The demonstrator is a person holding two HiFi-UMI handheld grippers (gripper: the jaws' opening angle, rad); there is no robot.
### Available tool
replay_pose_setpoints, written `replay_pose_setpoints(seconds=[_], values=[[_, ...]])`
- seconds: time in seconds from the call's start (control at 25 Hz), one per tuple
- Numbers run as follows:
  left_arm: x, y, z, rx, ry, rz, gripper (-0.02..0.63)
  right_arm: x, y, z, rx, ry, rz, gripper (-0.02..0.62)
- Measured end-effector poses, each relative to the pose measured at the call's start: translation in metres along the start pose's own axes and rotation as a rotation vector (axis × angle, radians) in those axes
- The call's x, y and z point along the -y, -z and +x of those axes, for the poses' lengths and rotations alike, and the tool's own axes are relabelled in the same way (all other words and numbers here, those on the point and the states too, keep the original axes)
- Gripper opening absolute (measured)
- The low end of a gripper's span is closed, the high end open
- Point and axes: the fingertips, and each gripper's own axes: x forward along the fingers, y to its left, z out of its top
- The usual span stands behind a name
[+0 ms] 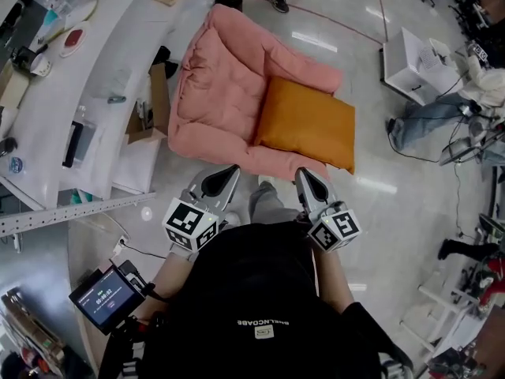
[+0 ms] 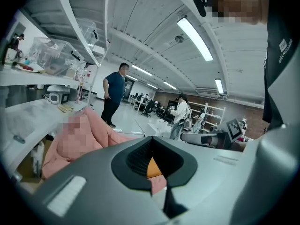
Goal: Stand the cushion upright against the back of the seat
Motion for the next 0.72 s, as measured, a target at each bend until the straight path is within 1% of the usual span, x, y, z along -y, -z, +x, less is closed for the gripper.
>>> replay_pose_setpoints(seconds=[0.12, 0.32, 0.44, 0.52, 0.72], values=[[-0.011, -0.006, 0.017, -0.016, -0.033, 0.0, 0.02, 0.019, -0.013, 0.018, -0.007, -0.02, 0.005, 0.005], [-0.029, -0.026, 0.035, -0.023, -0.101, -0.005, 0.021, 0.057, -0.029, 0.048, -0.07, -0.027, -0.021, 0.005], [-0.041, -0.032, 0.044, -0.031, -0.149, -0.013, 0.021, 0.076, -0.038, 0.071, -0.1, -0.048, -0.03, 0.005], [-0.048, -0.034, 0.05, -0.034, -0.184, -0.019, 0.02, 0.09, -0.039, 0.087, -0.13, -0.065, -0.031, 0.063], [-0.06, -0.045, 0.063, -0.037, -0.254, -0.027, 0.021, 0.128, -0.038, 0.126, -0.221, -0.082, -0.06, 0.103]])
